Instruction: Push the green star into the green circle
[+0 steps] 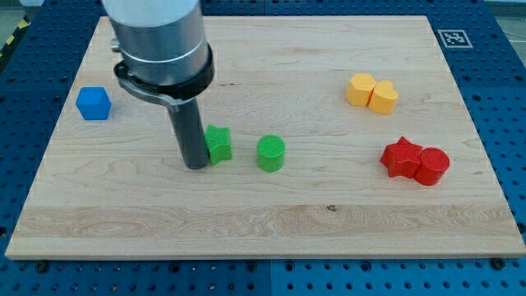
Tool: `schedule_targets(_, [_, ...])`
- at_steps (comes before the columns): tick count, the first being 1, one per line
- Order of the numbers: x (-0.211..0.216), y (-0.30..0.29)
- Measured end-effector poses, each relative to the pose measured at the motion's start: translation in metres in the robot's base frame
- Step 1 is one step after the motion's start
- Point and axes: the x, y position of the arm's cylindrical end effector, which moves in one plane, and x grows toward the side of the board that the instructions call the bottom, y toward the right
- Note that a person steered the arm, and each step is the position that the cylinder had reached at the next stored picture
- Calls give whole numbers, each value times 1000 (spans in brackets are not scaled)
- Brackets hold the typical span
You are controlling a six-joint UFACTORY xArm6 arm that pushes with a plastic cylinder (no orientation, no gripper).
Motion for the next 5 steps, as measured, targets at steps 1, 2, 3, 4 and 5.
schedule_targets(1, [-4, 10])
schedule_targets(2, [-10, -5])
schedule_targets(3, [-30, -19])
schedule_targets(4, [-39, -13])
schedule_targets(5, [-26, 0])
